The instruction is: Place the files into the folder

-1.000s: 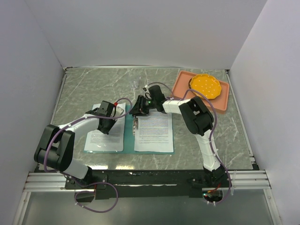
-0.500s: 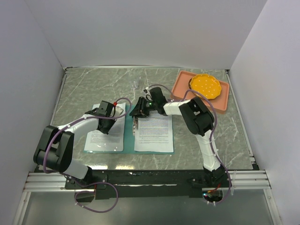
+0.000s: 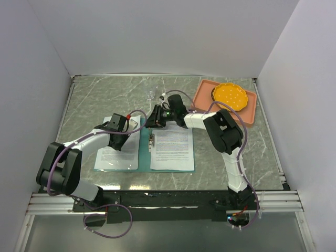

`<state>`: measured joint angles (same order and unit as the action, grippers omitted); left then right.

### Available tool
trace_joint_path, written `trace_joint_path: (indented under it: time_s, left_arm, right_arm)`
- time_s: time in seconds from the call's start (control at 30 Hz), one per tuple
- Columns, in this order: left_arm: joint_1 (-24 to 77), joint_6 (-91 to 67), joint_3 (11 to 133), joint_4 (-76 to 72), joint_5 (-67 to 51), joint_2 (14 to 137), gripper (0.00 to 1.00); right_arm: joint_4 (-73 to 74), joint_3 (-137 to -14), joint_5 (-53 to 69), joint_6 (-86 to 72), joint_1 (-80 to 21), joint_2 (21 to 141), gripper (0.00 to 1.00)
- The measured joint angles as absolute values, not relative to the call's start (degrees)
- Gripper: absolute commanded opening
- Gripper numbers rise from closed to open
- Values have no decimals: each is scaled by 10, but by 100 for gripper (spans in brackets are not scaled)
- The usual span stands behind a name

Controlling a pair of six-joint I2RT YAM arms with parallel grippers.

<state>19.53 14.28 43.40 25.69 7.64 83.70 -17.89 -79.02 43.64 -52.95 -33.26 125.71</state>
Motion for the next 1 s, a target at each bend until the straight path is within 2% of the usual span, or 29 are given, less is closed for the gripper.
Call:
trace_joint_path:
  time_s: [0.83,1.0]
  left_arm:
    - [195,143,434,260,78,823,1]
    - [195,143,434,262,78,820,1]
  right_arm:
    - [-173,-730,444,-515,-361,1205,33]
    - [-166,-709,444,-511,-366,1198,28]
